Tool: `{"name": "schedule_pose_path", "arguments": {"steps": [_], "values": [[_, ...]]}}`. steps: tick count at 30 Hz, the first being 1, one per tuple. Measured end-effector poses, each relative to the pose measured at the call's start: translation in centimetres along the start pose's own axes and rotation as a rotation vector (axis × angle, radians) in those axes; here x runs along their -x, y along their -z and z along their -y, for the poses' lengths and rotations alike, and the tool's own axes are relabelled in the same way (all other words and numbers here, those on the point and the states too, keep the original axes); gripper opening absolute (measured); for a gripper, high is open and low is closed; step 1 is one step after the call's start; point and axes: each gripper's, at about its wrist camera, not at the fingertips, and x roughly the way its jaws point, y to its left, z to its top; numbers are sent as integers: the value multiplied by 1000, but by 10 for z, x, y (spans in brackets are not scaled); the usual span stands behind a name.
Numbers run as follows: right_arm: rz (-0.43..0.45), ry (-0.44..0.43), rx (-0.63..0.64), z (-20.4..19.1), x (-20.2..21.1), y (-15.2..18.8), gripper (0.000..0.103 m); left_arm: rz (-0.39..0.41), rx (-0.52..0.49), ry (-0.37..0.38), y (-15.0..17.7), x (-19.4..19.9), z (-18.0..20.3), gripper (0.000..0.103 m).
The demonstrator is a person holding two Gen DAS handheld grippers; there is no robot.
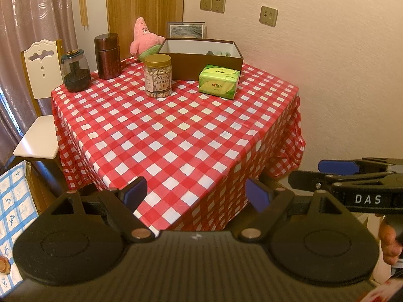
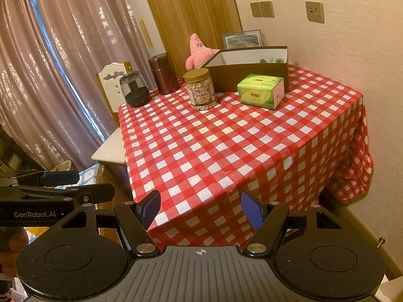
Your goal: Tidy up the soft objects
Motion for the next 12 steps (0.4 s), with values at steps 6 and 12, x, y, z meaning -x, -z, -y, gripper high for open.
{"name": "schedule_pose_path", "arguments": {"steps": [6, 12], "values": [[0, 0, -1, 0, 1, -1, 71, 0, 0, 0, 0, 0, 1, 84], [0, 0, 0, 1, 1, -1, 71, -1, -1, 0, -1, -1, 0, 84]]}}
